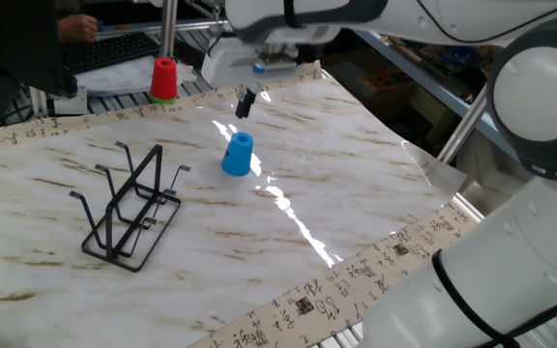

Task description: Put the cup on the cup rack

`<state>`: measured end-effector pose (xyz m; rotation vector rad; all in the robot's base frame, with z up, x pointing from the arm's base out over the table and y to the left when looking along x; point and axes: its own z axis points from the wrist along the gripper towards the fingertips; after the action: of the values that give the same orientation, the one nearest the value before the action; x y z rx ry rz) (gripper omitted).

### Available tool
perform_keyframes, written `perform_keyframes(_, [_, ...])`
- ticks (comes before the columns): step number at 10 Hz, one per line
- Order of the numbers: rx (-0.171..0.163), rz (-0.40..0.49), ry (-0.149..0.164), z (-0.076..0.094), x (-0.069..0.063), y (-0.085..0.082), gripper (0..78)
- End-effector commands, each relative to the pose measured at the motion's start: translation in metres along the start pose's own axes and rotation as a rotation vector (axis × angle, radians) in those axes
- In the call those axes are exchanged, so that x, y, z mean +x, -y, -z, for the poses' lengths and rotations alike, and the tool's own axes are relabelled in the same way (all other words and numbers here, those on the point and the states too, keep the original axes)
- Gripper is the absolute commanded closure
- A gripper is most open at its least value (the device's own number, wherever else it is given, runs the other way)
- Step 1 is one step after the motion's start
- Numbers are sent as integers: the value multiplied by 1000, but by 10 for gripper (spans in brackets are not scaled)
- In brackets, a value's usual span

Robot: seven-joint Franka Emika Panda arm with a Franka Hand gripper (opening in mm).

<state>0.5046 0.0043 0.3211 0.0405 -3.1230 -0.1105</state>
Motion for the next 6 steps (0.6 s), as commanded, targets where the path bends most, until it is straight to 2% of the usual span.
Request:
perform_keyframes(1, [-28,-6,-14,44,-14,-7,776])
perform_keyframes(3, [-23,-19,-4,50,-15,-7,776])
perform_keyframes(6, [-19,-68,-6,50,-15,-7,776])
